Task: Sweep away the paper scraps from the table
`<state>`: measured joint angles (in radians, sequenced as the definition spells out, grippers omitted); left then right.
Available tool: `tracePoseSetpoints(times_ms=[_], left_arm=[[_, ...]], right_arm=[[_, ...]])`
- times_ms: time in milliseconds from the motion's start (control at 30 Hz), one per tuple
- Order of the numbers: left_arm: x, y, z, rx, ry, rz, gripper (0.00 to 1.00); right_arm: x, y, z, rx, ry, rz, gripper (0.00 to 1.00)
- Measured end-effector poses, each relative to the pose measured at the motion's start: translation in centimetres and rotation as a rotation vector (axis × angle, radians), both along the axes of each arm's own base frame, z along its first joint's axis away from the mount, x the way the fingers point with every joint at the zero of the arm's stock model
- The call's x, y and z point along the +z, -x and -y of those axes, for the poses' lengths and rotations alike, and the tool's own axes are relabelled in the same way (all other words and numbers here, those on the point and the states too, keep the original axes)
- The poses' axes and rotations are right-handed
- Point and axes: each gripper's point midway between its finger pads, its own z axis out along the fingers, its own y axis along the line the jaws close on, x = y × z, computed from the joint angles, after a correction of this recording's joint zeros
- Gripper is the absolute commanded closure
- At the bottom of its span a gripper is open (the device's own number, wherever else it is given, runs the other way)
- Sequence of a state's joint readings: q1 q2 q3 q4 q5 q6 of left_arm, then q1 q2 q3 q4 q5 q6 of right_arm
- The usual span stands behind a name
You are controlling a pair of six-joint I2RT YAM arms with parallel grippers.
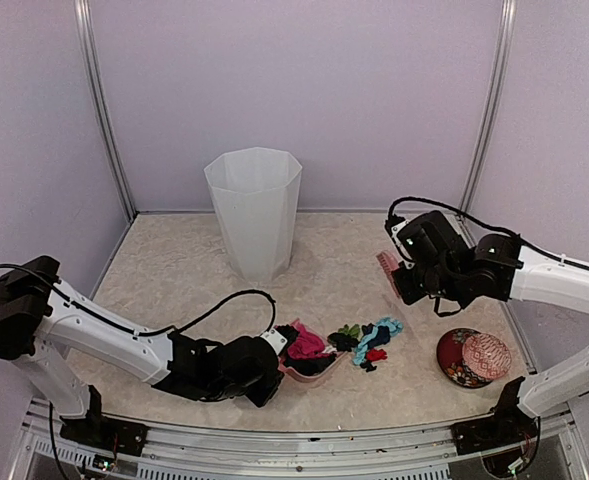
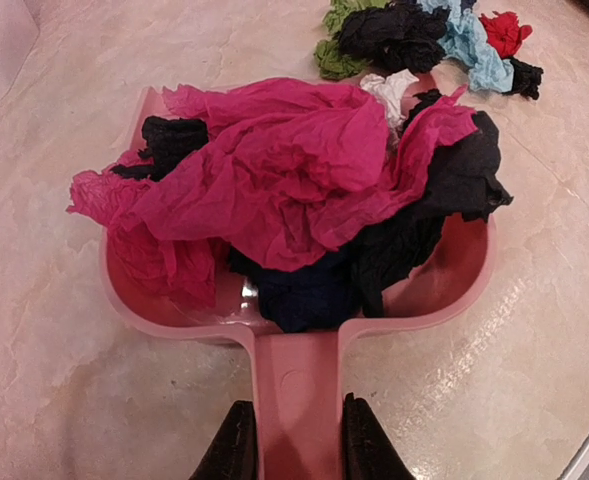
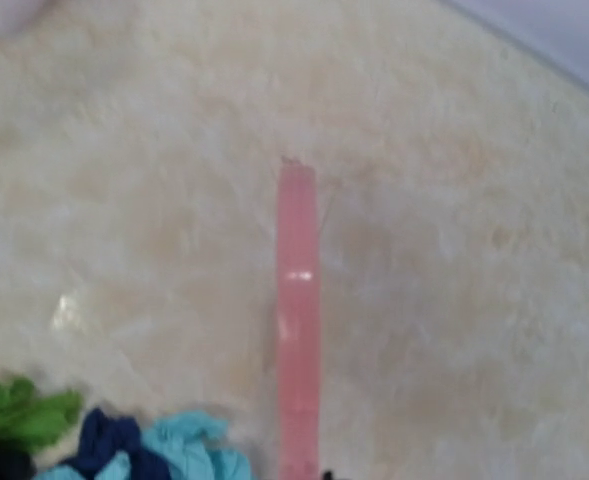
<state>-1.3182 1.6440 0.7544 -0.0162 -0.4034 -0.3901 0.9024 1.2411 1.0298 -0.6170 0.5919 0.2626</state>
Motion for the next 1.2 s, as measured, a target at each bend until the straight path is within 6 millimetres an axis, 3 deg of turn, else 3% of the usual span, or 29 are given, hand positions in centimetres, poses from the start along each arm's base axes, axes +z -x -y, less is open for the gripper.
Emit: tracePoseSetpoints(times_ms=[133, 367, 633, 800, 967, 1200], left_arm=[[0.0, 0.0, 0.0, -0.016, -0.010, 0.009, 1.00], [0.0, -0.1, 0.6, -0.036, -0.021, 0.019, 1.00], [0.0, -0.2, 1.0, -0.041, -0.020, 0.024, 1.00], [0.0, -0.4, 1.0, -0.037, -0.019, 0.025, 1.00], [0.2, -0.7, 1.0, -0.029, -0.014, 0.037, 1.00], [1.0, -1.5, 0.7, -0.003, -0.008, 0.070, 1.00]], right_arm=[[-2.6, 0.6, -0.2, 0.009, 0.013, -0.075, 1.00], [-5.9, 2.0, -3.2, 0.107, -0.063, -0.207, 1.00], [-5.4, 3.6, -8.8, 0.296, -0.246, -0.272, 1.00], [-5.0, 4.3, -10.3, 0.359, -0.301, -0.292, 1.00], [-3.9, 4.1, -10.2, 0.359, -0.326, -0.256, 1.00], [-1.7, 2.3, -7.4, 0.231, -0.282, -0.122, 1.00]])
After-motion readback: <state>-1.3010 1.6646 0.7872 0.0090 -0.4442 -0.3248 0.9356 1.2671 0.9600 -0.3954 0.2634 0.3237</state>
